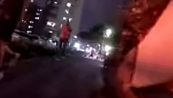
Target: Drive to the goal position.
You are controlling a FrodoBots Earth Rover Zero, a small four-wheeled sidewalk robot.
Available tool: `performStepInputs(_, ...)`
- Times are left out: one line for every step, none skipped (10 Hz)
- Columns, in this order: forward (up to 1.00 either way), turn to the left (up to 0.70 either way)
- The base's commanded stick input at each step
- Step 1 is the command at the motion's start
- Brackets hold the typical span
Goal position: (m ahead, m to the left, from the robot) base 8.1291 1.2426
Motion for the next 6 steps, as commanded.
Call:
performStepInputs(0.45, 0.00)
performStepInputs(0.45, 0.00)
performStepInputs(0.45, 0.00)
performStepInputs(0.45, 0.00)
performStepInputs(0.45, 0.00)
performStepInputs(0.45, 0.00)
